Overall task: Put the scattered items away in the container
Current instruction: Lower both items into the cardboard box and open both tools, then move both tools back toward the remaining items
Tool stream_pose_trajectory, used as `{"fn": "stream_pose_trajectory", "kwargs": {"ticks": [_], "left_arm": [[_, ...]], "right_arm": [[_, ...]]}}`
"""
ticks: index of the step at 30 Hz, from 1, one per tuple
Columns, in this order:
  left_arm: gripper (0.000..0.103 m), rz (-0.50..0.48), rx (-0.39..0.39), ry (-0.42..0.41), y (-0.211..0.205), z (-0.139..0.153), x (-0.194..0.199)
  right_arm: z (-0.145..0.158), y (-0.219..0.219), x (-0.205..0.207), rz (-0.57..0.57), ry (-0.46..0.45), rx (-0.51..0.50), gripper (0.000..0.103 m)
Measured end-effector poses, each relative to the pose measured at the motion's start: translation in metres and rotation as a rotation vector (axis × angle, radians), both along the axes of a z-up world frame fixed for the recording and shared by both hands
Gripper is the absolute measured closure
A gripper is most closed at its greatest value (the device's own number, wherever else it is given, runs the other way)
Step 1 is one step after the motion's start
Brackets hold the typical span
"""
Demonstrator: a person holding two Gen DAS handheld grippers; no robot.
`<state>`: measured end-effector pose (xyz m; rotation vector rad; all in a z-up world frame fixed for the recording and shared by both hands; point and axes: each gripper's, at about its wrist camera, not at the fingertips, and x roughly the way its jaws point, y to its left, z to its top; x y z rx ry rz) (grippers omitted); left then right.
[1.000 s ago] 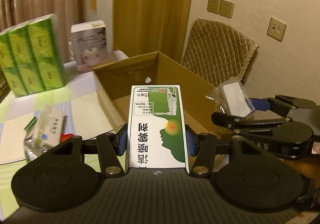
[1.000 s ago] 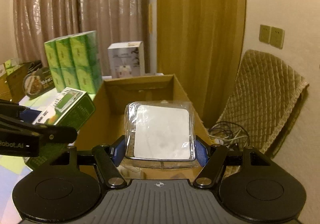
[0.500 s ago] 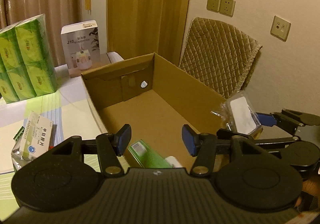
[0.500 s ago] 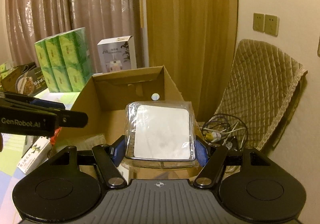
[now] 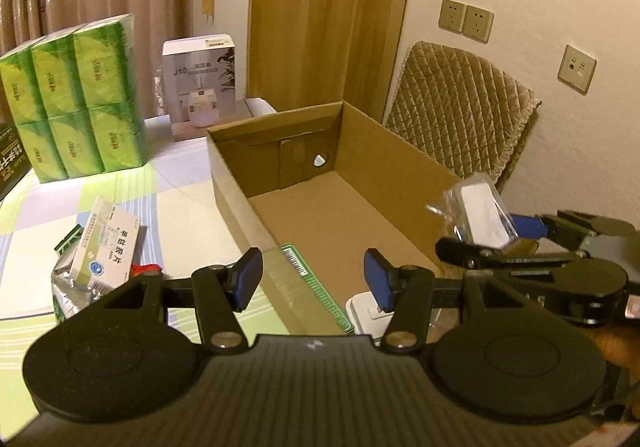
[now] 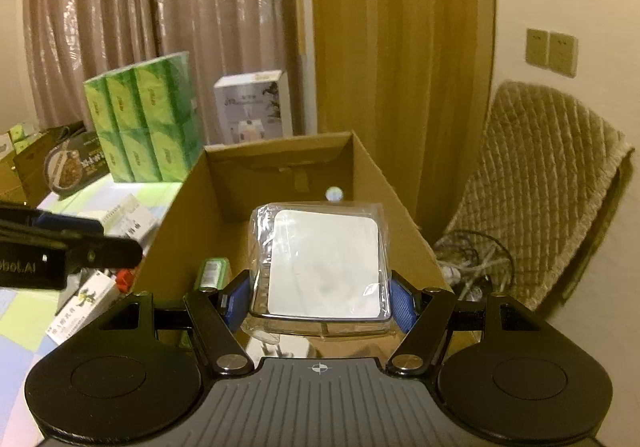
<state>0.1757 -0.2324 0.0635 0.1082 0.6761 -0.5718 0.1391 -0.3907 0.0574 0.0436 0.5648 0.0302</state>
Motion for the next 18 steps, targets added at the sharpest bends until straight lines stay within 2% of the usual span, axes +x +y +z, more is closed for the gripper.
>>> {"fn": "stream_pose_trajectory", "kwargs": {"ticks": [1, 3, 10, 18], "left_arm": [[0.052, 0.004, 0.0, 0.0, 0.002, 0.0, 0.0], [0.052, 0.014, -0.004, 0.002, 0.008, 0.0, -0.002], [0.051, 0.062, -0.003, 0.019, 0.036, -0.009, -0.011], [0.048, 0.126, 0.032, 0.035, 0.077, -0.023, -0.032]], "right_arm": [[0.001, 0.001, 0.001, 0.004, -0.009, -0.011, 0.035], [0.002, 0.002, 0.002, 0.004, -0.021, -0.014, 0.024], [0.001, 0.008, -0.015, 0.015, -0.018, 0.011, 0.022], [0.001, 0.029, -0.047, 0.03, -0.023, 0.043, 0.021]]}}
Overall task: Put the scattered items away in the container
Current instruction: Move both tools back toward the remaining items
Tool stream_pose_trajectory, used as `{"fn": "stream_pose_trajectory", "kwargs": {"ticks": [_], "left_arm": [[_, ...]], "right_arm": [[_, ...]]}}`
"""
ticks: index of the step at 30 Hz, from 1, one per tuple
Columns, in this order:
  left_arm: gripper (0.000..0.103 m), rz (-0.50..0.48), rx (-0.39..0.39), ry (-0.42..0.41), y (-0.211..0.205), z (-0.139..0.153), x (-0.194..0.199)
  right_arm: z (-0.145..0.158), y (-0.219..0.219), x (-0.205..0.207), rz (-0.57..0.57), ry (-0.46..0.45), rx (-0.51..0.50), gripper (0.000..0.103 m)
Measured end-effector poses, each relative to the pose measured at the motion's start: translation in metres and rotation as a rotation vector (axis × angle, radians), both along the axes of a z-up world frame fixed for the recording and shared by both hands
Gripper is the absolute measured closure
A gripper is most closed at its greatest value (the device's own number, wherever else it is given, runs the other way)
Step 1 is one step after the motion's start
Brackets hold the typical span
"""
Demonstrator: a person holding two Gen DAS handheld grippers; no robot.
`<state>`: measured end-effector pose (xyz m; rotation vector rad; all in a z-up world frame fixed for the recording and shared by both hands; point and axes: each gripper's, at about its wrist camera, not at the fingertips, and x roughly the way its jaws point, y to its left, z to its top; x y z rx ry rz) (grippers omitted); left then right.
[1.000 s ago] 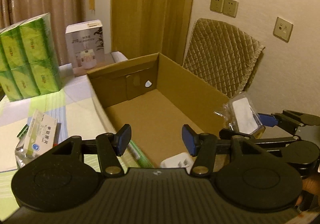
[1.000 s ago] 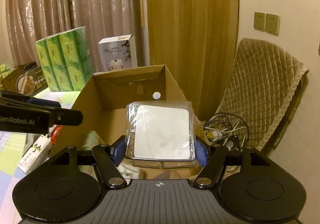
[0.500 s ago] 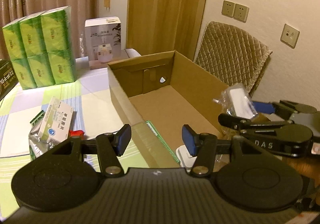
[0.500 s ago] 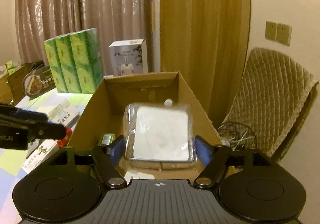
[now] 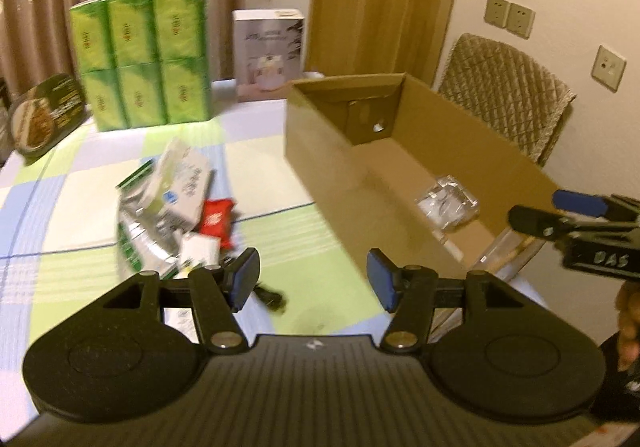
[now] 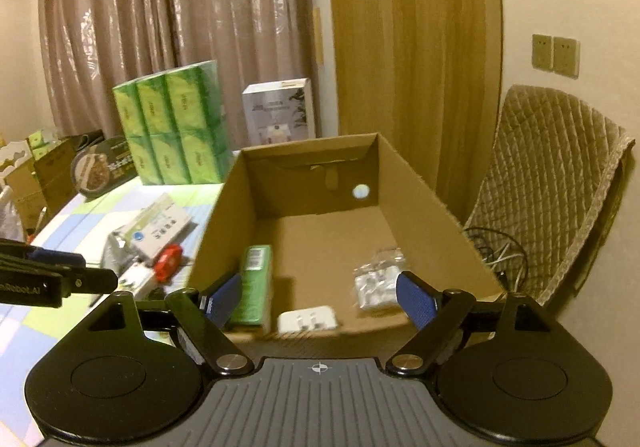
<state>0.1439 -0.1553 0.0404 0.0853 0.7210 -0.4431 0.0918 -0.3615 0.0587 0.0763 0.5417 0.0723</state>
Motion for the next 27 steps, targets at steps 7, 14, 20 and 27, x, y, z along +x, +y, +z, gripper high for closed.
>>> {"fn": "stream_pose_trajectory", "kwargs": {"ticks": [7, 14, 20, 27], "left_arm": [[0.047, 0.065, 0.03, 0.022, 0.042, -0.01, -0.023], [0.045, 0.143, 0.057, 0.035, 0.083, -0.019, -0.037], [0.045, 0.178, 0.07, 0.043, 0.105, -0.026, -0.042], [0.045, 0.179, 0.088, 0.039, 0.116, -0.034, -0.04]], "right_arm": [[0.004, 0.027, -0.013, 0.051, -0.006, 0.008, 0.019], [0.011, 0.058, -0.02, 0.126, -0.026, 0.016, 0.019], [0.013, 0.088, -0.026, 0.236, -0.02, 0.049, 0.019], [-0.003, 0.12, -0.023, 0.313, 0.026, 0.03, 0.021]]}}
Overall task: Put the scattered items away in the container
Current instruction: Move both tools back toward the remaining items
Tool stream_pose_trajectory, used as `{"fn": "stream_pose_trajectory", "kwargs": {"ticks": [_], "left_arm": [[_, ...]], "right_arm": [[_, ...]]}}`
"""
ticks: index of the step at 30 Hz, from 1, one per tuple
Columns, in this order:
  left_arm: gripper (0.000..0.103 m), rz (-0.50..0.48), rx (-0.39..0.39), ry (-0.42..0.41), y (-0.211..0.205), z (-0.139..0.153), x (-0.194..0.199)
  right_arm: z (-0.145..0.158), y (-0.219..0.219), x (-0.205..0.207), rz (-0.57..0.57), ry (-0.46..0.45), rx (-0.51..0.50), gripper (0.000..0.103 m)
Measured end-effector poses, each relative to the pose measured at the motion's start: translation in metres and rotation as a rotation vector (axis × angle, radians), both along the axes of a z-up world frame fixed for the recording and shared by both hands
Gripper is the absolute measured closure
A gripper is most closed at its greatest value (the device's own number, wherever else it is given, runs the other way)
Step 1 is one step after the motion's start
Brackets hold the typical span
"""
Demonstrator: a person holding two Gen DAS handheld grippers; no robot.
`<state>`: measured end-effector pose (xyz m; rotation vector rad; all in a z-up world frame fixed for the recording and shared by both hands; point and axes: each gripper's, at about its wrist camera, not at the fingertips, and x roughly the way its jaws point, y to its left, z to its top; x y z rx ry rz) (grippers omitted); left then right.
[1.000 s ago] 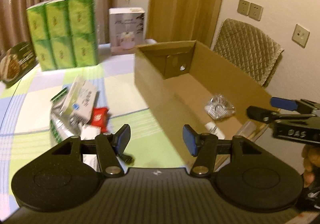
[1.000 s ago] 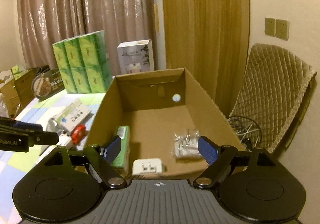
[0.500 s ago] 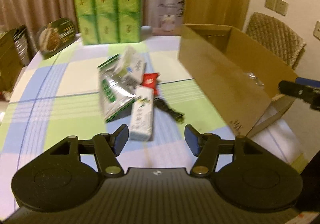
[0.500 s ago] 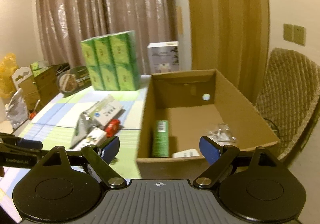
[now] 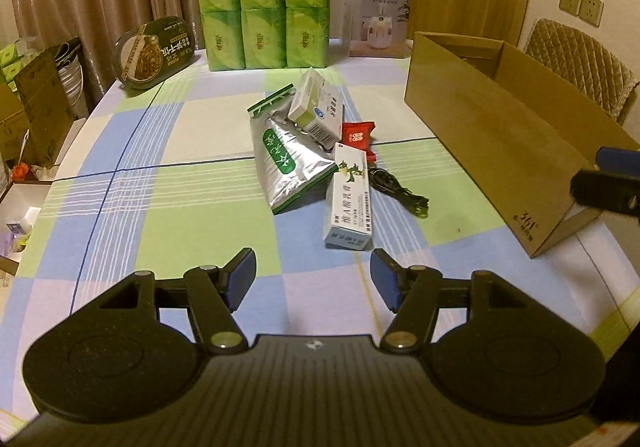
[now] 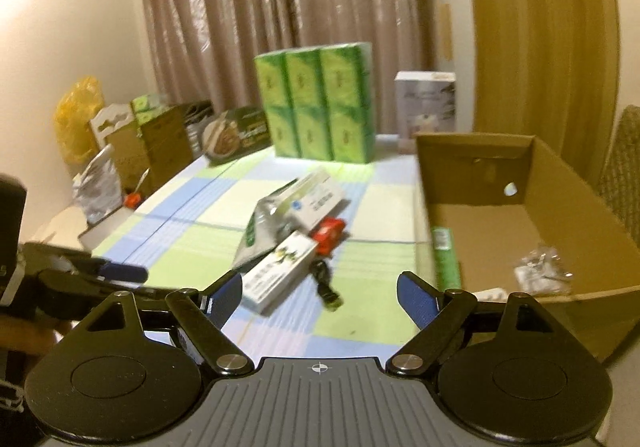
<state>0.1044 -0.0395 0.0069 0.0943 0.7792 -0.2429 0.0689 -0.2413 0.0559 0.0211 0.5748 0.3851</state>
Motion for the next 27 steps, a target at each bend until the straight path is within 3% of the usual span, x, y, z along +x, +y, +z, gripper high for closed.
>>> {"fn": "stream_pose_trajectory", "kwargs": {"ticks": [9, 16, 20, 27], "left_arm": [[0.044, -0.035, -0.004, 0.008, 0.009, -0.015, 0.013], [0.044, -0.113, -0.002, 0.018, -0.002, -0.028, 0.038], [0.044, -0.172, -0.047, 0.025, -0.011, -0.039, 0.056], [0.045, -0.25, 0.042, 0.022, -0.039, -0.06, 0.079]], "right_arm": [[-0.038, 0.032, 0.016, 0.057, 0.077, -0.092, 0.042], [-0.075, 0.046, 0.037, 0.068, 0.112, -0.185, 0.044], [-0.09, 0.046, 0.05, 0.068, 0.13, -0.201, 0.044], [-0.104, 0.046, 0.069, 0.079, 0.14, -0.217, 0.044]]}}
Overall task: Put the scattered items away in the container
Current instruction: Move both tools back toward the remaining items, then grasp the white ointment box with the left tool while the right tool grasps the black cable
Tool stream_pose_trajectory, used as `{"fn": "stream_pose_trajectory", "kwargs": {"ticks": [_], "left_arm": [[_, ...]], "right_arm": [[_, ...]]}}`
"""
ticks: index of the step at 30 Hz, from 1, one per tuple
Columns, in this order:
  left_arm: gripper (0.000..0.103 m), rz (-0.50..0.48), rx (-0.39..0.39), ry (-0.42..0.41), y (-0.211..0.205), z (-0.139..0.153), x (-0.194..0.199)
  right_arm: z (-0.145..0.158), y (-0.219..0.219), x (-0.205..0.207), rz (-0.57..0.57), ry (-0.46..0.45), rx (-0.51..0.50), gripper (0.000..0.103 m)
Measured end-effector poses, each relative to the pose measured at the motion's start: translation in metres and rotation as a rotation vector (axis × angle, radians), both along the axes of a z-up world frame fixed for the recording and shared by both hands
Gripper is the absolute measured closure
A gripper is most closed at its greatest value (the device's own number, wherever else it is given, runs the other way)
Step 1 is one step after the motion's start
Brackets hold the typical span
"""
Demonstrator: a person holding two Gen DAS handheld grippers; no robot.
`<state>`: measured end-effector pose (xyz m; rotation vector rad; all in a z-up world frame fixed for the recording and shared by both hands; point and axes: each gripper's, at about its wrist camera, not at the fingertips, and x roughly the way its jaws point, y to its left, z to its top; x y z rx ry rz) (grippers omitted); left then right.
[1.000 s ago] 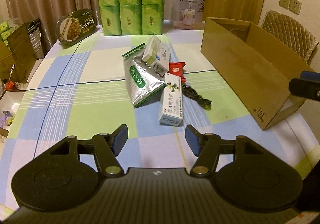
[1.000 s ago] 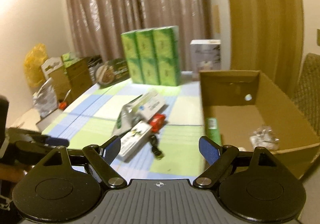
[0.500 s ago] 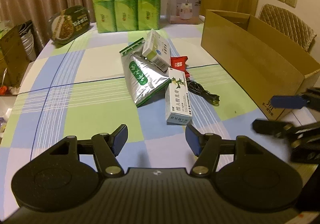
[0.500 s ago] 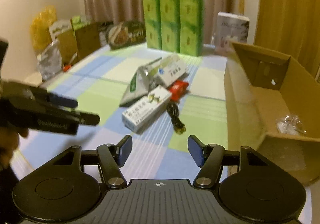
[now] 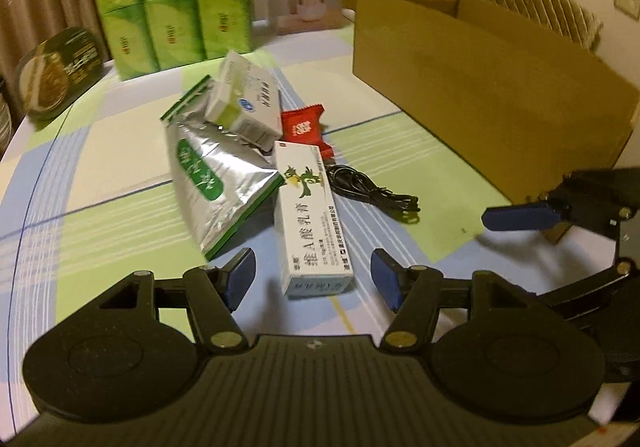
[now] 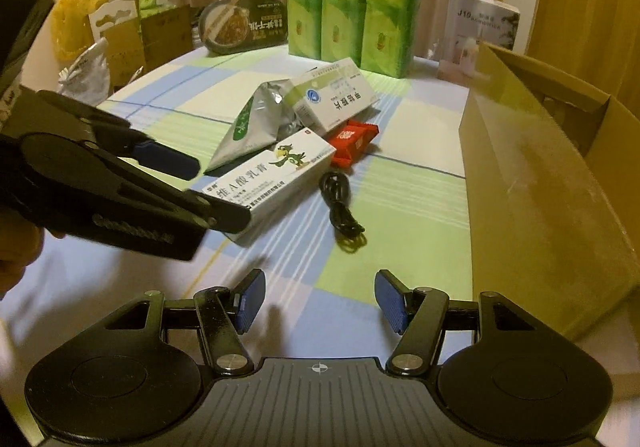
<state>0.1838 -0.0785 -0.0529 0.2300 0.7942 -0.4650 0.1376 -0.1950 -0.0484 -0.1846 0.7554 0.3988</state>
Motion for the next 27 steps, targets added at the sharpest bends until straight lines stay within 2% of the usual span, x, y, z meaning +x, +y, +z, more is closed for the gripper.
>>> {"fn": "stream_pose_trajectory", "kwargs": {"ticks": [2, 3, 5, 11, 16, 19, 20, 22, 27], "left_arm": [[0.047, -0.008, 0.026, 0.01, -0.005, -0.007, 0.005], [0.062, -0.008, 0.035, 0.021, -0.006, -0.009, 0.007], [0.069, 0.004, 0.043, 0.04, -0.004, -0.011, 0.01], [0.07, 0.006, 0.031, 0.052, 0.015, -0.006, 0.003], [0.07, 0.021, 0.025, 0.07, 0.026, -0.007, -0.005], [0.07, 0.034, 0.014, 0.074, 0.028, -0.007, -0.01], [0.07, 0.037, 0.012, 0.076, 0.028, -0.007, -0.011], [0.07, 0.038, 0.011, 0.081, 0.027, -0.006, -0.013], [0.07, 0.038, 0.011, 0.092, 0.023, -0.003, -0.033]], "right_arm": [[-0.003, 0.001, 0.006, 0.006, 0.002, -0.004, 0.044], [-0.005, 0.001, 0.009, 0.009, 0.002, -0.008, 0.044], [-0.008, 0.003, 0.016, 0.02, -0.003, -0.019, 0.044], [-0.011, 0.007, 0.042, 0.029, -0.025, -0.037, 0.047], [-0.016, 0.012, 0.065, 0.009, -0.023, -0.033, 0.059], [-0.021, 0.014, 0.07, 0.005, -0.01, -0.022, 0.071], [-0.02, 0.014, 0.069, 0.0, -0.006, -0.017, 0.082], [-0.019, 0.013, 0.064, -0.014, 0.006, -0.022, 0.092], [-0.011, 0.005, 0.036, -0.016, 0.052, -0.011, 0.094]]}}
